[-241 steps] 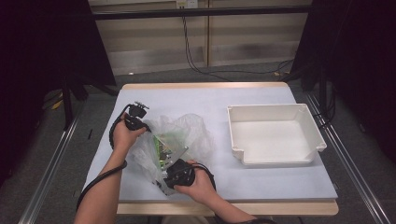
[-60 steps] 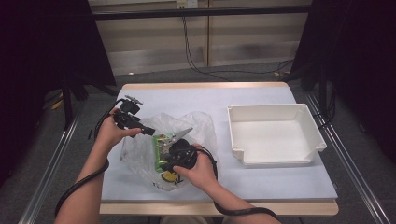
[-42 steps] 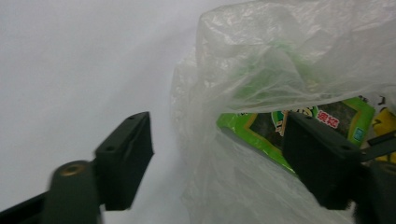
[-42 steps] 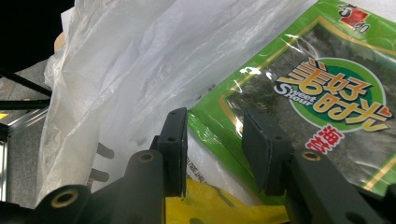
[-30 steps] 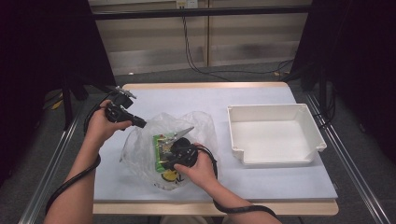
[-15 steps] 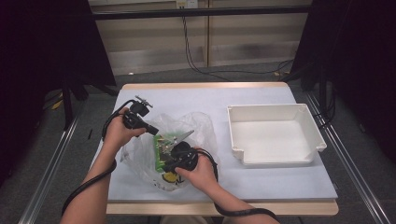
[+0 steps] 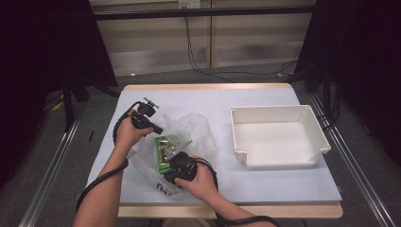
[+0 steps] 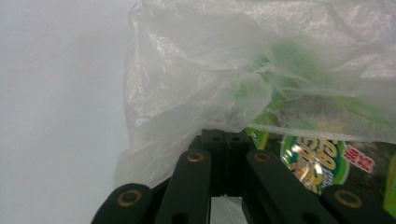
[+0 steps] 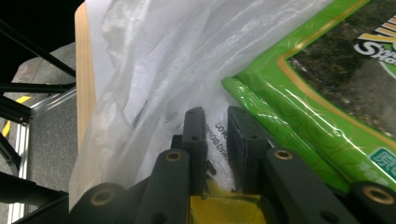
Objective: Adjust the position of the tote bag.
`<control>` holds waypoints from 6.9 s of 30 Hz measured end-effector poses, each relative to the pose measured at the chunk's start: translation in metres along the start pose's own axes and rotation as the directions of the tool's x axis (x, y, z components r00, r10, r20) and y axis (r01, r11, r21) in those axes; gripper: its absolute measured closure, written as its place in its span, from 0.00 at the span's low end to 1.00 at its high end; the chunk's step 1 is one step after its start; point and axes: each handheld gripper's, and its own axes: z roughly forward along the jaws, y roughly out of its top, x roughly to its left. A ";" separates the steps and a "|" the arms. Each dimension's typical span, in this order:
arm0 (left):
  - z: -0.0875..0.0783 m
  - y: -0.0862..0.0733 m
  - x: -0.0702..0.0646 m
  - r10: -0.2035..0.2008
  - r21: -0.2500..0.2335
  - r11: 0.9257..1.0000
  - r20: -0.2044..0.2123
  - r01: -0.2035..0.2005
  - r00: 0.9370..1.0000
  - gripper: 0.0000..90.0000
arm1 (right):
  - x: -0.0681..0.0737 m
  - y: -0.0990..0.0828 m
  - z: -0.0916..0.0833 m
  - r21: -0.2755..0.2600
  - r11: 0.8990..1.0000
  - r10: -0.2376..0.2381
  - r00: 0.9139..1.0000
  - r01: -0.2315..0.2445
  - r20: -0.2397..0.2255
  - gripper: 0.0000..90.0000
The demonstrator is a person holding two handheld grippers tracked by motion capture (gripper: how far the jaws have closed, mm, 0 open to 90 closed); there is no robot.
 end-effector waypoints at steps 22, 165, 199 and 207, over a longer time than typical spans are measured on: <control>0.018 0.006 0.010 -0.028 0.027 0.999 -0.052 0.029 0.998 1.00 | 0.018 -0.004 0.004 0.044 0.992 -0.115 0.989 0.120 -0.094 1.00; -0.019 -0.077 -0.092 0.085 -0.165 0.983 0.029 -0.079 0.996 0.70 | -0.045 0.006 -0.067 0.000 0.998 0.065 0.983 -0.065 0.170 0.92; -0.015 -0.080 -0.102 0.064 -0.233 0.972 0.087 -0.042 0.994 0.86 | -0.045 0.043 -0.084 0.025 0.996 0.084 0.978 -0.090 0.192 0.98; -0.013 -0.079 -0.103 0.067 -0.227 0.973 0.092 -0.045 0.993 0.88 | -0.047 0.049 -0.085 -0.013 0.996 0.090 0.980 -0.089 0.176 1.00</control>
